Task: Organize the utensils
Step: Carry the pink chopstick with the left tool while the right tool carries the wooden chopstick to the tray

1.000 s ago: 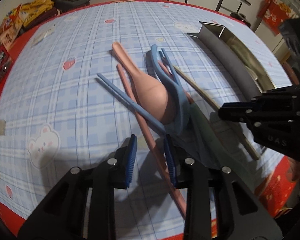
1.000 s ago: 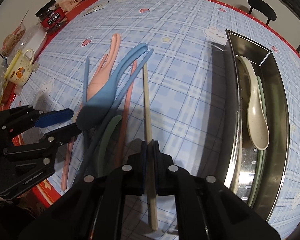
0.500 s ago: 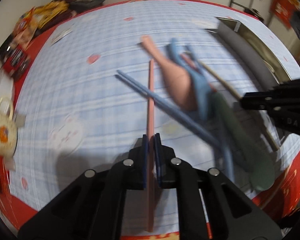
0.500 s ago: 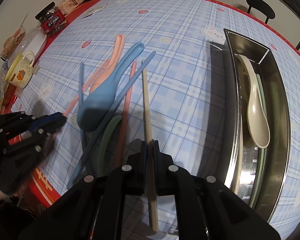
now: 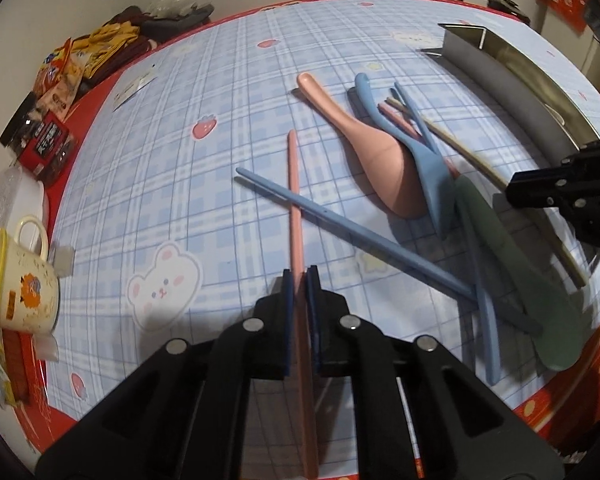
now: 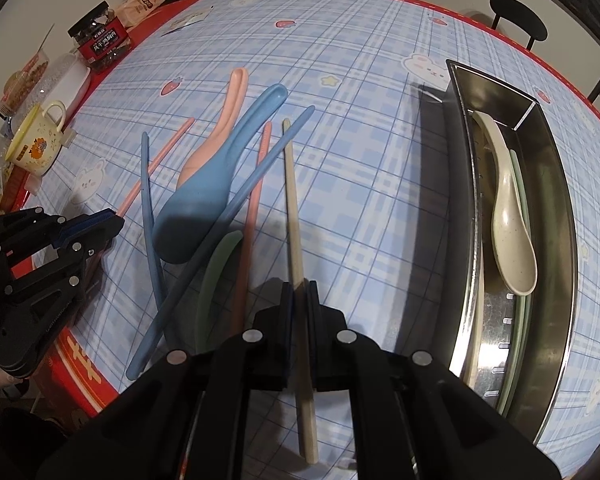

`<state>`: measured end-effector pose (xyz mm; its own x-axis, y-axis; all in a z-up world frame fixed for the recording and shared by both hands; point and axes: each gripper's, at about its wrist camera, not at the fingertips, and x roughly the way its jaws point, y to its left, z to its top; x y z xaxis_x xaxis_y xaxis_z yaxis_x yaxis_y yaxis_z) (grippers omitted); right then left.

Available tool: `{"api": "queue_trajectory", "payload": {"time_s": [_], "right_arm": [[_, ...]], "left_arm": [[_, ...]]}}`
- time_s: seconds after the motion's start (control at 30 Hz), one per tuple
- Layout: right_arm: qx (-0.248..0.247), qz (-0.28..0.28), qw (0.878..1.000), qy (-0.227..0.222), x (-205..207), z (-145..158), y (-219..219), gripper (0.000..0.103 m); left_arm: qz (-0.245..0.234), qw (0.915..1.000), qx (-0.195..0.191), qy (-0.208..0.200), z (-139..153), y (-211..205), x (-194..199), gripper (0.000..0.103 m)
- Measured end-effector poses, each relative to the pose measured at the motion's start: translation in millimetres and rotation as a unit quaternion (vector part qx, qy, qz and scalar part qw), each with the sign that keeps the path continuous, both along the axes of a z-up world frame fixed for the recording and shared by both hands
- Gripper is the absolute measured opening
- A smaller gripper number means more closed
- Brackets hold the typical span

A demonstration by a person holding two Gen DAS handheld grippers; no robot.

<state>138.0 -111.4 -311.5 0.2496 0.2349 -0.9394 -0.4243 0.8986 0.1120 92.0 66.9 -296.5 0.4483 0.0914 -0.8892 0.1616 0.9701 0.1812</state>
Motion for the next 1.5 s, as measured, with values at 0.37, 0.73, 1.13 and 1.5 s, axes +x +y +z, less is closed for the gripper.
{"api": "queue_trajectory", "payload": {"time_s": [0.37, 0.73, 1.13, 1.5], "right_arm": [[0.014, -0.01, 1.0, 0.012, 0, 1, -5, 0.006], [0.05, -0.022, 0.999, 0.003, -14, 16, -10, 0.006], [0.069, -0.069, 0.995, -0.036, -13, 42, -46, 0.006], [0.087, -0.131, 0.985, -0.068, -7, 65, -105, 0.006]], "left_arm": [[0.14, 0.9685, -0.201, 0.046, 13, 73, -3, 0.01], [0.237, 0.943, -0.233, 0.017, 32, 138, -25, 0.01], [0.225, 0.922, -0.314, 0.022, 51, 102, -13, 0.01], [0.159, 0.9212, -0.353, 0.042, 71, 25, 23, 0.01]]}}
